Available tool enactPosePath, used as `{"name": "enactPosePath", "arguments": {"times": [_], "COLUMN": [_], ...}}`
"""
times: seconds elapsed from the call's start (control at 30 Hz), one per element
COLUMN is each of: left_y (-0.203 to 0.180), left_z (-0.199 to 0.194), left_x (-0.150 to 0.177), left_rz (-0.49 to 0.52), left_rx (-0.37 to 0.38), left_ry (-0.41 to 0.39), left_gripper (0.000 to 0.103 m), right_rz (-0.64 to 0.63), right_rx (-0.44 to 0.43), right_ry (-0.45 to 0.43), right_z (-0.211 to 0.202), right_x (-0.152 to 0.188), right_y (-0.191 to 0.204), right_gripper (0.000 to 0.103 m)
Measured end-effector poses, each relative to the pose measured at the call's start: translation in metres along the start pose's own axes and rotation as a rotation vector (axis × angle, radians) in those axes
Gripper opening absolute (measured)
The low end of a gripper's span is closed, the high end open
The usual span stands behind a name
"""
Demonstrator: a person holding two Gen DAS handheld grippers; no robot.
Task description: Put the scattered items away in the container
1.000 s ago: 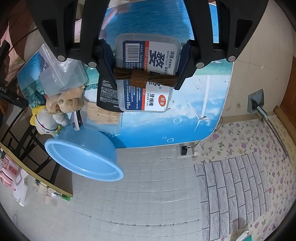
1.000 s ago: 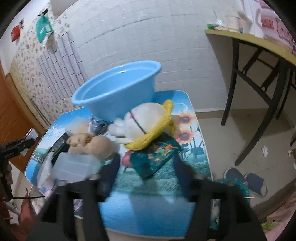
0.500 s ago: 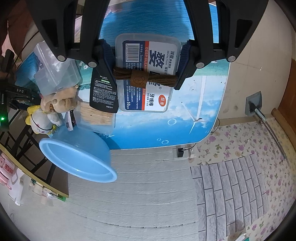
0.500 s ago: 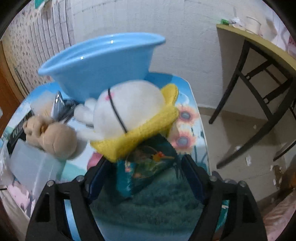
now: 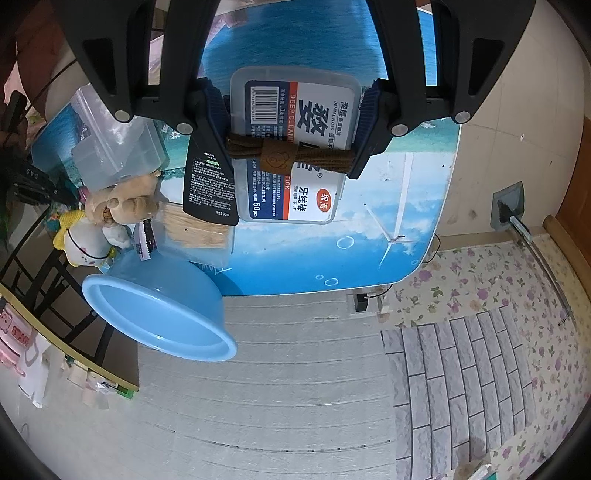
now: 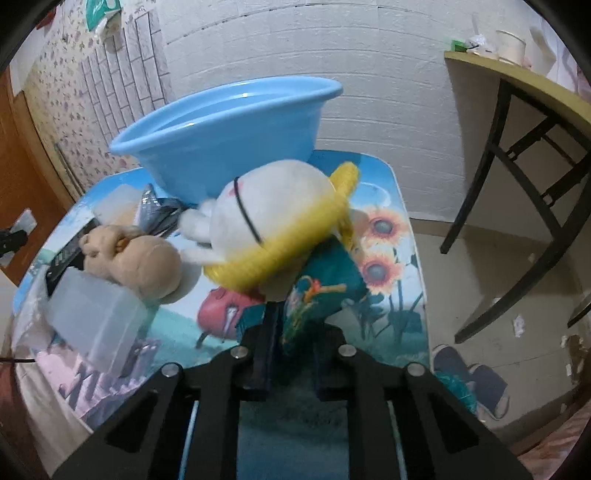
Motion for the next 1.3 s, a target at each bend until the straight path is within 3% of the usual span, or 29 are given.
{"name": "enactPosePath", "arguments": {"times": [0.3, 0.43, 0.73, 0.97, 1.3], "left_y": [-0.011, -0.022, -0.062, -0.101, -0.145], "left_z": [-0.01, -0.014, -0.007, 0.002, 0.06], "left_x": [-0.01, -0.018, -0.04, -0.083, -0.113], "left_rz": [0.021, 0.037, 0.065, 0.122, 0.177], "left_rx": [0.026, 0.056, 0.14, 0.203, 0.25], "left_ry": [-0.034, -0.053, -0.063, -0.123, -0.093], "left_gripper": [0.058, 0.058, 0.058, 0.057, 0.058], "right_rz": [0.042, 0.083, 0.085, 0.049, 0.069], "right_rx": [-0.05, -0.083, -0.175, -0.233, -0.233], "right_ry": [-0.045, -0.113, -0.17, -0.235, -0.217], "right_z": [-0.038, -0.063, -0.073, -0.061, 0.001], "right_x": [0.005, -0.006, -0.034, -0.082, -0.127], "right_y": [0.002, 0.006, 0.032, 0.056, 0.056], "right_gripper": [0.008, 0.008, 0.008, 0.008, 0.008]}}
Point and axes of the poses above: each gripper's, at about its wrist camera, not at the fingertips, and z roughly the way its jaws point, y to its left, x to its underside, the point moved 5 cm from there along z, roughly the way its jaws point, and after that the axes turned 9 degrees about -y, right-handed, at the moved point
